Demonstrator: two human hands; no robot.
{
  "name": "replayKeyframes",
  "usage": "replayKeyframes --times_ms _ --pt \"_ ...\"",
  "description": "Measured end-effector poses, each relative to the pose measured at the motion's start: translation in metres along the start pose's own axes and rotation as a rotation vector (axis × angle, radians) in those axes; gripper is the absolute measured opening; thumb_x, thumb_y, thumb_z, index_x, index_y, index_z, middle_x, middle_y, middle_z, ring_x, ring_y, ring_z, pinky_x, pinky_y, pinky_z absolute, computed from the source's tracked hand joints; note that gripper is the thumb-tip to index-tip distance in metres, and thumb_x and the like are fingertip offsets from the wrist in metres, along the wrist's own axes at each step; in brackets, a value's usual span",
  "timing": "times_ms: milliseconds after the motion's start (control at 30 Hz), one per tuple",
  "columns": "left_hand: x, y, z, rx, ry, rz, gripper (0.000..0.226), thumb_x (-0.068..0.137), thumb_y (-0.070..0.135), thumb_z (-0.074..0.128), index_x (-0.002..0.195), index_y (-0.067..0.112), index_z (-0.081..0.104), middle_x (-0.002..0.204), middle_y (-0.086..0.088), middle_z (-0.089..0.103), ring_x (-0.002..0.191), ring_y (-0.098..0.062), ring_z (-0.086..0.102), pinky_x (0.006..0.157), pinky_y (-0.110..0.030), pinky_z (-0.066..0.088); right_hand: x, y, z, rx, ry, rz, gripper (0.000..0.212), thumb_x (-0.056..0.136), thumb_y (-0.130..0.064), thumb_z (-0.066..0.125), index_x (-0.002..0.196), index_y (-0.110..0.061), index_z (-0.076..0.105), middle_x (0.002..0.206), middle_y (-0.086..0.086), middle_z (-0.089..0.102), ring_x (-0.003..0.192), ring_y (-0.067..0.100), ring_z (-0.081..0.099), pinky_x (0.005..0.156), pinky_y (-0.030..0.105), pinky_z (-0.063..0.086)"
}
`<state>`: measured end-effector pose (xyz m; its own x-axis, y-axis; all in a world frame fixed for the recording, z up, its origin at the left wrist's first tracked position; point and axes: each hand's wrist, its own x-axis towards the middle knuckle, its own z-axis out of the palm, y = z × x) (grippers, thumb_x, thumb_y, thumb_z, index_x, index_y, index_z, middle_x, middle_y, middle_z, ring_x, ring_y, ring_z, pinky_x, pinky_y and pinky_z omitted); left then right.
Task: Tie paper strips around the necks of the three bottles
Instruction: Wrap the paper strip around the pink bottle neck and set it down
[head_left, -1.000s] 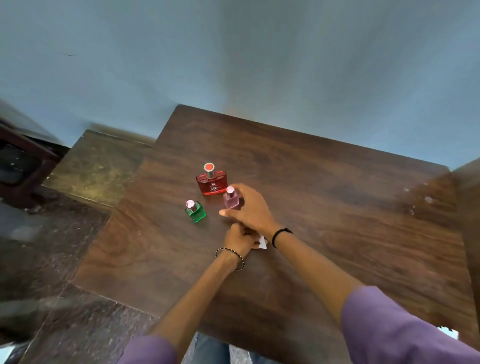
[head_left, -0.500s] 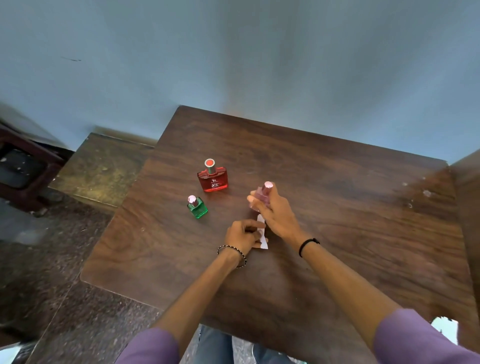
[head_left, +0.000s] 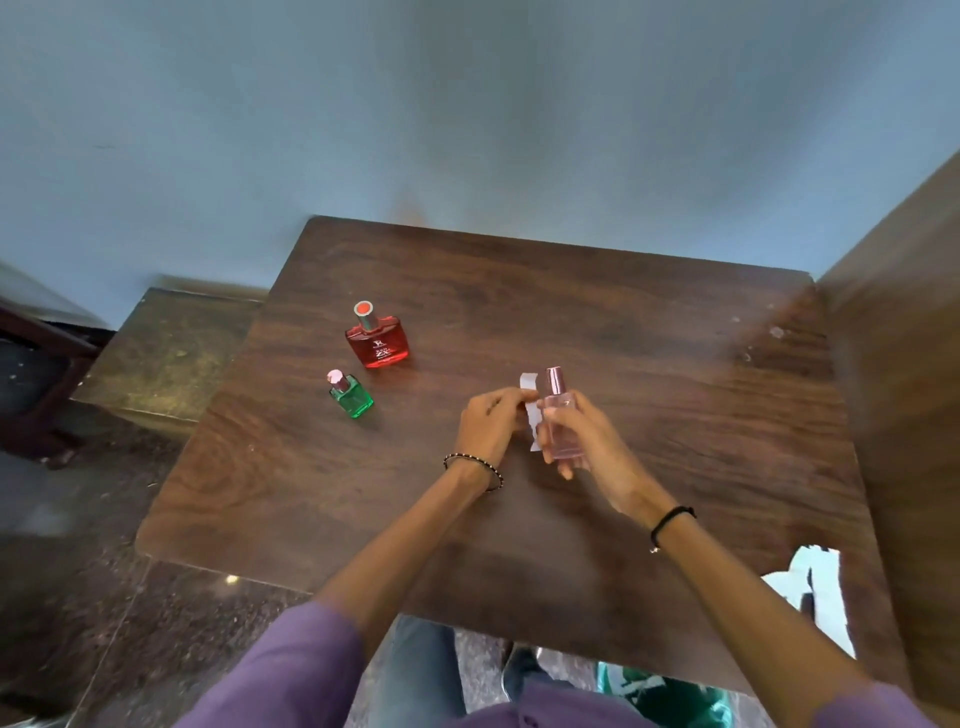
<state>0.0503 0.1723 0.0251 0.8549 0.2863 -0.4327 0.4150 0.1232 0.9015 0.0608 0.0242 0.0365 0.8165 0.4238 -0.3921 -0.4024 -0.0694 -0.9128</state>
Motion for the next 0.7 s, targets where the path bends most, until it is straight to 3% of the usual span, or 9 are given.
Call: replayKeyframes --times_ms 67,167,267,367,500,600,700 --pt "-0.006 0.007 0.012 -0.022 -0.050 0.019 0.029 0.090 0.037 0.063 0.081 0.018 0.082 0.086 -0.006 0.079 0.085 -0.020 0.075 0.088 -0.038 0.058 -0.008 0.001 -0.009 0.077 0.008 0.037 0.029 0.098 -0.038 0.048 0.108 -0.013 0.059 0.082 0.011 0.065 0.065 0.025 0.057 0.047 0.028 0.041" --pt "-0.009 0.010 0.026 0.073 -0.123 0.095 0.052 0.082 0.061 0.067 0.082 0.011 0.079 0.077 -0.004 0.073 0.076 -0.014 0.067 0.092 -0.045 0.057 -0.020 0.002 -0.019 0.079 0.013 0.048 0.036 0.099 -0.043 0.043 0.103 -0.012 0.061 0.080 0.013 0.064 0.065 0.025 0.058 0.049 0.030 0.043" --pt "-0.014 0.012 0.038 0.074 -0.175 0.130 0.039 0.080 0.050 0.075 0.077 0.011 0.079 0.077 -0.005 0.073 0.076 -0.012 0.063 0.092 -0.047 0.055 -0.031 0.000 -0.024 0.060 0.023 0.040 0.040 0.091 -0.048 0.046 0.101 -0.011 0.058 0.076 0.010 0.064 0.060 0.022 0.057 0.047 0.028 0.041" --pt "-0.018 0.015 0.046 0.072 -0.221 0.105 0.033 0.084 0.039 0.077 0.081 0.006 0.079 0.078 -0.006 0.072 0.076 -0.012 0.063 0.090 -0.041 0.056 -0.040 0.001 -0.030 0.046 0.036 0.001 0.040 0.098 -0.049 0.051 0.101 -0.009 0.055 0.076 0.009 0.063 0.059 0.020 0.055 0.047 0.028 0.041" --pt "-0.019 0.023 0.055 0.024 -0.129 0.043 0.029 0.083 0.031 0.078 0.083 0.001 0.079 0.078 -0.010 0.071 0.074 -0.016 0.064 0.086 -0.039 0.058 -0.052 0.009 -0.036 -0.071 0.041 -0.063 0.046 0.100 -0.050 0.054 0.105 -0.004 0.055 0.077 0.007 0.064 0.063 0.025 0.052 0.049 0.030 0.043" --pt "-0.015 0.032 0.053 0.002 -0.095 0.014 0.027 0.083 0.029 0.078 0.086 0.002 0.080 0.085 -0.013 0.078 0.077 -0.018 0.072 0.083 -0.033 0.061 -0.061 0.012 -0.038 -0.066 0.052 -0.083 0.039 0.102 -0.045 0.054 0.112 -0.008 0.059 0.088 0.009 0.072 0.066 0.027 0.056 0.045 0.028 0.038" --pt "-0.015 0.035 0.051 0.039 -0.119 -0.011 0.030 0.084 0.032 0.077 0.088 0.002 0.080 0.092 -0.015 0.078 0.076 -0.019 0.071 0.078 -0.031 0.061 -0.067 0.010 -0.042 -0.003 0.071 -0.071 0.035 0.104 -0.037 0.051 0.120 -0.006 0.058 0.102 0.013 0.075 0.056 0.022 0.054 0.040 0.021 0.027"
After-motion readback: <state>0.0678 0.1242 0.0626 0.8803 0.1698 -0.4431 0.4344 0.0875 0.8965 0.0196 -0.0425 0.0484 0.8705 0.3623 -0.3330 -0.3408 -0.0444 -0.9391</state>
